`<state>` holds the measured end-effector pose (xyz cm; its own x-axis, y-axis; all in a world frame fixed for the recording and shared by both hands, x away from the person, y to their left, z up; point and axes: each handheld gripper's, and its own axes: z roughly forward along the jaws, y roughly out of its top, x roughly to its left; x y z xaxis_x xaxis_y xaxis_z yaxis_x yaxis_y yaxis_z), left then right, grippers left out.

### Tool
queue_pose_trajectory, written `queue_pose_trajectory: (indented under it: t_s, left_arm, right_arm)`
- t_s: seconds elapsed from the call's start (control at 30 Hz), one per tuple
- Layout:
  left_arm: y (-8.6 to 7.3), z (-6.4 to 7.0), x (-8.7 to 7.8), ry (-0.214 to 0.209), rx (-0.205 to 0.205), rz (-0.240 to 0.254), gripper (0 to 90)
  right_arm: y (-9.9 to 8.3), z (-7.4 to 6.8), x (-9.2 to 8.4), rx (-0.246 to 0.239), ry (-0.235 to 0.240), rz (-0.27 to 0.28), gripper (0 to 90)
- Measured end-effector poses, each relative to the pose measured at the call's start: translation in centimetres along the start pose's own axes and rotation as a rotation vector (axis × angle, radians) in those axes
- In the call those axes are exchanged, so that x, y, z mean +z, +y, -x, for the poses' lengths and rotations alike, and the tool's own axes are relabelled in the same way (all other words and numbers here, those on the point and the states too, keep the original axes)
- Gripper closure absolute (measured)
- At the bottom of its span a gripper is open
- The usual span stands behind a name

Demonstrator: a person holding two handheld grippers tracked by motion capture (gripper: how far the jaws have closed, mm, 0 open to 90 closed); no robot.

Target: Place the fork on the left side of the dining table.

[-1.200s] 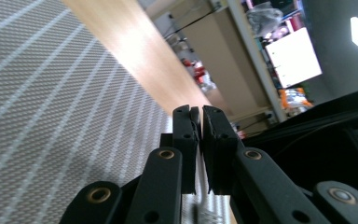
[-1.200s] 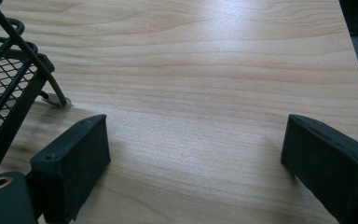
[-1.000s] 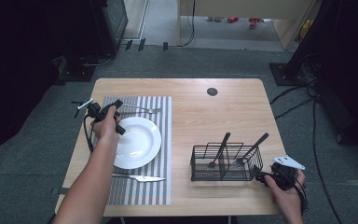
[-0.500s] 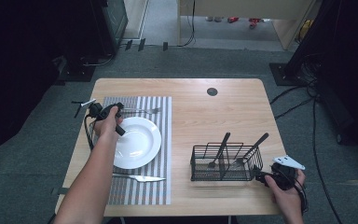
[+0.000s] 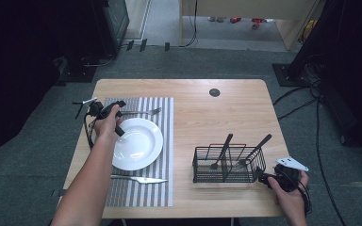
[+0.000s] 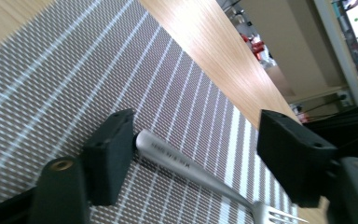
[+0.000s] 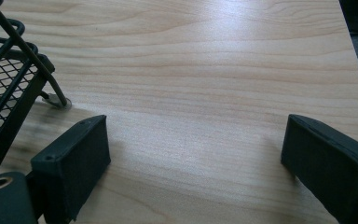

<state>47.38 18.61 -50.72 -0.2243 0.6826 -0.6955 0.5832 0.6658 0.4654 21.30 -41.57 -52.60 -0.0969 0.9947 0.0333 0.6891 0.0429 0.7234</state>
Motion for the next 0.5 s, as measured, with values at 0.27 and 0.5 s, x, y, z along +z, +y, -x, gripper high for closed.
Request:
queue_pose_trajectory:
  t_s: [0.27,0.5]
  left_arm:
    - [1.0,0.3,-0.7,0.013,0.037,0.011,22.4]
    - [1.7,0.8,-2.1,-0.001,0.127,-0.002,20.5]
  right_arm:
    - [0.0,0.0,0.0,0.0,0.0,0.0,7.4]
    - [0.0,0.0,0.0,0.0,-0.001,0.0,7.4]
